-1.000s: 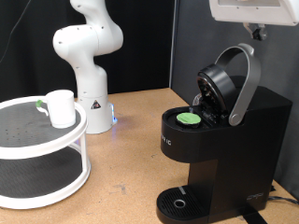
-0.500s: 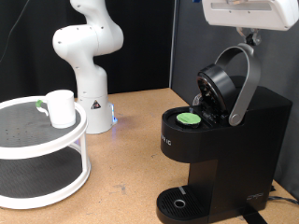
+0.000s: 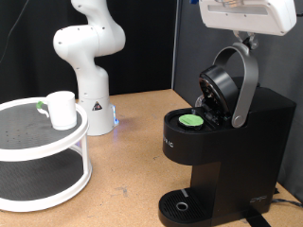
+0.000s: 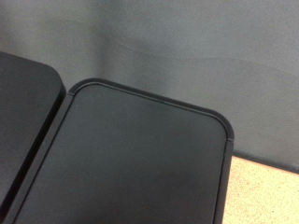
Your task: Make a cup of coffee with the keurig machine
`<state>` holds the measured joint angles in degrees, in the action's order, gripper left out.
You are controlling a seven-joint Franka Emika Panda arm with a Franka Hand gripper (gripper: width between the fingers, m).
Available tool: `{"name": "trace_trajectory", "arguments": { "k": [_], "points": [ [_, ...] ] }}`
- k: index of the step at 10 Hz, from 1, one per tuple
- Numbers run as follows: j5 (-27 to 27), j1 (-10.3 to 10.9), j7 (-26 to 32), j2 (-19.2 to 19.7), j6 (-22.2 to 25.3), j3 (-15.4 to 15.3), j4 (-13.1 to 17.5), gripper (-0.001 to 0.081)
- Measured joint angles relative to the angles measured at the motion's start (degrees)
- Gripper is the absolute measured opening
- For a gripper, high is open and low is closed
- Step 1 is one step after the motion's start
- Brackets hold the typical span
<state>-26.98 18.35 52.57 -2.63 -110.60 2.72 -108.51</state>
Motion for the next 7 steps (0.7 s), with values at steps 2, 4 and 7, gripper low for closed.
{"name": "trace_trajectory", "arguments": {
  "k": [2,4,7],
  "points": [
    [0.2,-0.4,0.9,-0.2,0.6,0.3,0.0,0.0000],
    [0.7,-1.1,2.3,-0.7,1.9,0.9,0.0,0.0000],
    [2.6,-2.4,3.8,-1.2,3.6,2.2,-0.2,0.0000]
  ]
}}
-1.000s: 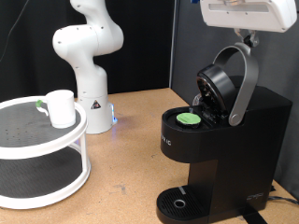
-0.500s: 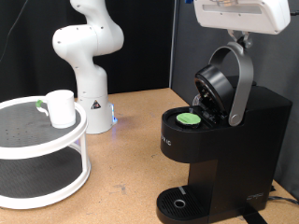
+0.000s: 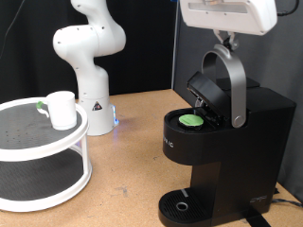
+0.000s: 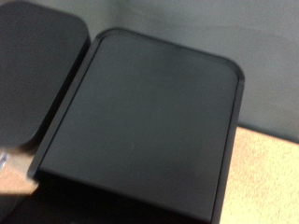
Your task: Make a cup of coffee with the keurig machine
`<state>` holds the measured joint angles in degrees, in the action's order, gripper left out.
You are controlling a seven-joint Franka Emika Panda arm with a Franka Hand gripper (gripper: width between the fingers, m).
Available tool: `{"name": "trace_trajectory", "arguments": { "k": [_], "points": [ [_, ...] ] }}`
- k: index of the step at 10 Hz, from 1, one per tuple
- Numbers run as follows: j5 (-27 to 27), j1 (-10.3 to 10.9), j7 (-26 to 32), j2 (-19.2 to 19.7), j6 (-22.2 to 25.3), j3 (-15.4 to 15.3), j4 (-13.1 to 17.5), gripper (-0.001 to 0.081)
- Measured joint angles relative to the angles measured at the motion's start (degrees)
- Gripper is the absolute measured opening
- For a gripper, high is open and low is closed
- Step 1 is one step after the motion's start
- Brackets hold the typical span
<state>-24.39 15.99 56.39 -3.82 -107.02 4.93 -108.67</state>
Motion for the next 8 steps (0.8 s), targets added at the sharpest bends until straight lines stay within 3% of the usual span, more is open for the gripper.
{"name": "trace_trajectory", "arguments": {
  "k": [8],
  "points": [
    [5.3,-3.1,5.5,0.0,0.3,3.7,-3.4,0.0000]
  ]
}}
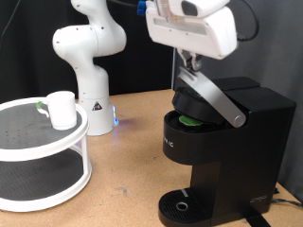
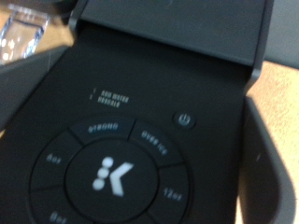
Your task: Make a cup of coffee with the keurig machine
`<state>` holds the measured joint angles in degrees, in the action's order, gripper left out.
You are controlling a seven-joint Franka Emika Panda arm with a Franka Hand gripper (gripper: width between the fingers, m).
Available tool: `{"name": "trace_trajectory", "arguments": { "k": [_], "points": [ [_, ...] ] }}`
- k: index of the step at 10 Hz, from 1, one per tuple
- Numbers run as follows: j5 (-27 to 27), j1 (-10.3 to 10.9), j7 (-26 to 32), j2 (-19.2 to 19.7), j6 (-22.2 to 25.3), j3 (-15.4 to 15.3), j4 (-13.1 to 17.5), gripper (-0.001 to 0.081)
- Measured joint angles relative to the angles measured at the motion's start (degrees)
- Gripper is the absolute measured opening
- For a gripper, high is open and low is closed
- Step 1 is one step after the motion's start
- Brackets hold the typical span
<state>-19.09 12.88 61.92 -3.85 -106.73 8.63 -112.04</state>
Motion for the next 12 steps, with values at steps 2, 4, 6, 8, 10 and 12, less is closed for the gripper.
{"name": "trace_trajectory", "arguments": {
  "k": [2,4,6,8,10,12],
  "points": [
    [1.3,-0.5,1.2,0.0,-1.5,0.6,-1.8,0.0000],
    [2.2,-0.9,1.9,0.2,-3.3,1.0,-3.7,0.0000],
    [3.0,-1.1,2.2,0.6,-4.7,1.3,-5.0,0.0000],
    [3.1,-1.2,2.4,0.6,-5.7,1.4,-5.7,0.0000],
    [3.7,-1.2,2.4,0.6,-6.4,1.4,-6.3,0.0000],
    [4.9,-1.2,2.4,0.8,-7.2,1.4,-7.1,0.0000]
  ]
}}
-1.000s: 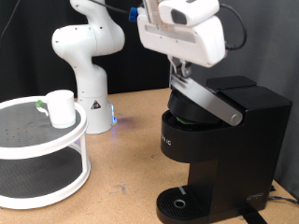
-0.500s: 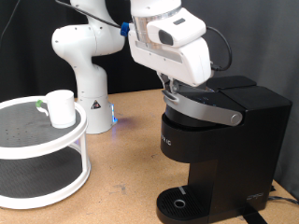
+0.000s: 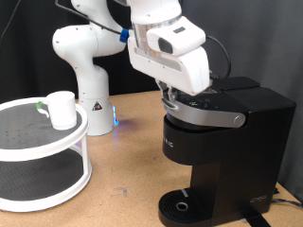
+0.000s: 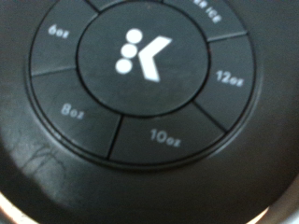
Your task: Make a cup of coffee with the keurig machine
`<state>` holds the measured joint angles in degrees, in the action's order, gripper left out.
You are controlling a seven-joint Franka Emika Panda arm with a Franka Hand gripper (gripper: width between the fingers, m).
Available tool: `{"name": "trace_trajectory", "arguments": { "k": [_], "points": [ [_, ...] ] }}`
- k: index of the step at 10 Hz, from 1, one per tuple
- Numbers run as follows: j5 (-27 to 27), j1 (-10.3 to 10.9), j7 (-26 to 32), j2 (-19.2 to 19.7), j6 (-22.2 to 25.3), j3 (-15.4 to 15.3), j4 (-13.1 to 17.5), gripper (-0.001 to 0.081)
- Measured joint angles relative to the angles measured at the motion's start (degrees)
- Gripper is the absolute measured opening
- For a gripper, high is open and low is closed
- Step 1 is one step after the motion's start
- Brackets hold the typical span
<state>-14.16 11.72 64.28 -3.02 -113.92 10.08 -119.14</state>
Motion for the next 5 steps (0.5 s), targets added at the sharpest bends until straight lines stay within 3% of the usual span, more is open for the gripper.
{"name": "trace_trajectory", "arguments": {
  "k": [5],
  "points": [
    [1.4,0.0,-0.3,1.6,-2.5,0.2,-2.1,0.0000]
  ]
}}
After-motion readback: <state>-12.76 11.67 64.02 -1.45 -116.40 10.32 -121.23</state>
